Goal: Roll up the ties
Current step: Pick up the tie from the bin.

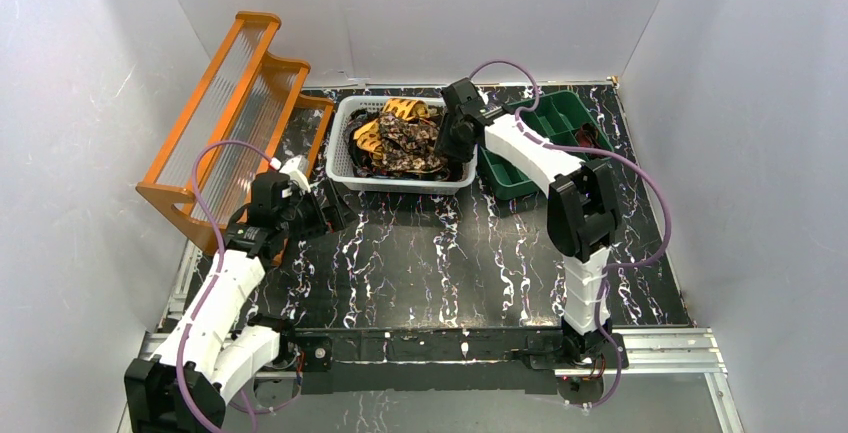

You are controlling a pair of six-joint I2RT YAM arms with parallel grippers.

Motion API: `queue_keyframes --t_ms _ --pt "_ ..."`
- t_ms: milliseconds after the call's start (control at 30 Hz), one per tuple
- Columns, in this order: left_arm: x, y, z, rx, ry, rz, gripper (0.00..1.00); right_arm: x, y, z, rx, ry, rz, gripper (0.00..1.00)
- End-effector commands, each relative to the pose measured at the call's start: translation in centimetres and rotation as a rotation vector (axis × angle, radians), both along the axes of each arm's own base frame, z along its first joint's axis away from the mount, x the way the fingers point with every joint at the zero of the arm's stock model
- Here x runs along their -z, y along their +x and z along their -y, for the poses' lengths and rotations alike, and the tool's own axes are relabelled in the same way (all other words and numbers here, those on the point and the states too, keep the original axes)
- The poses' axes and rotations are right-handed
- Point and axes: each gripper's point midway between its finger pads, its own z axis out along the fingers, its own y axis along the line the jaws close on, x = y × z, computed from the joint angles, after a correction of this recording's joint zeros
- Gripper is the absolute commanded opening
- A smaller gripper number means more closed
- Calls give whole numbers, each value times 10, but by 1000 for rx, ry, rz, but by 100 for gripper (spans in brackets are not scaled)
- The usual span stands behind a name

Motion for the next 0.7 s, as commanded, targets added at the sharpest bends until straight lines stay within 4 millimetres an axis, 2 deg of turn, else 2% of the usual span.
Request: queue_keyframes --t_ms 0,100,167,400,500,600,667 --pt "-17 -1 -2 11 19 33 98 -33 20 -5 36 25 90 44" --pt "-20 -2 -5 8 33 39 98 -58 19 -1 4 8 157 27" --pt "-20 -2 -5 7 36 41 98 -72 15 -1 -42 11 188 22" --pt "-21 1 -3 17 34 35 98 -103 5 -6 -148 14 224 26" --pt "-22 0 -2 23 33 32 98 -122 3 -11 -181 54 280 41" --pt "-19 0 -2 19 30 23 98 -102 -3 -18 -226 70 225 54" --pt "-17 -1 -2 20 28 16 98 -81 -7 -19 -235 50 162 50"
